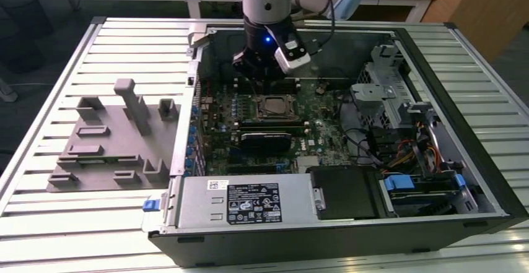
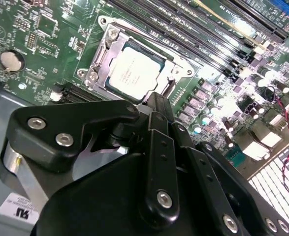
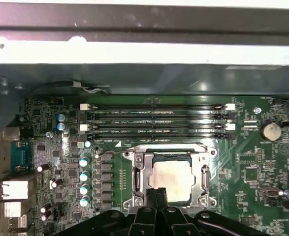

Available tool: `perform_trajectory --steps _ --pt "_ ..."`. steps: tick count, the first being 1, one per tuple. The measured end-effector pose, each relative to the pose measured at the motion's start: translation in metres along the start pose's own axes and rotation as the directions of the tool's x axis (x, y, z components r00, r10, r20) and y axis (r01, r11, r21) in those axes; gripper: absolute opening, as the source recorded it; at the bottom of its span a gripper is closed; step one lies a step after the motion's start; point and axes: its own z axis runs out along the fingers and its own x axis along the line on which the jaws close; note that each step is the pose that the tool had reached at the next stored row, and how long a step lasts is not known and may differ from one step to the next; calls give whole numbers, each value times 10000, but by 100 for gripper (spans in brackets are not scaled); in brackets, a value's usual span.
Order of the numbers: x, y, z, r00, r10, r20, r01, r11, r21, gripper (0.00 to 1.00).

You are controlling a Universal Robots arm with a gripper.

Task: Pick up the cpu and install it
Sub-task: 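Close the cpu cover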

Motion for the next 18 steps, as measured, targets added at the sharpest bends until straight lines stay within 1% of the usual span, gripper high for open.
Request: perform_trajectory --steps 4,6,9,15,16,18 --pt "0 0 -1 10000 0 8 0 10000 -1 11" --pt "-12 1 -1 10000 1 5 -1 10000 2 11" --pt "-72 2 2 10000 1 -1 -1 10000 1 11" --pt "-241 8 12 10000 0 -51 0 10000 2 11" --pt "-260 9 13 10000 0 -57 0 10000 3 11" --pt "-265 8 8 10000 1 -62 -1 10000 6 11"
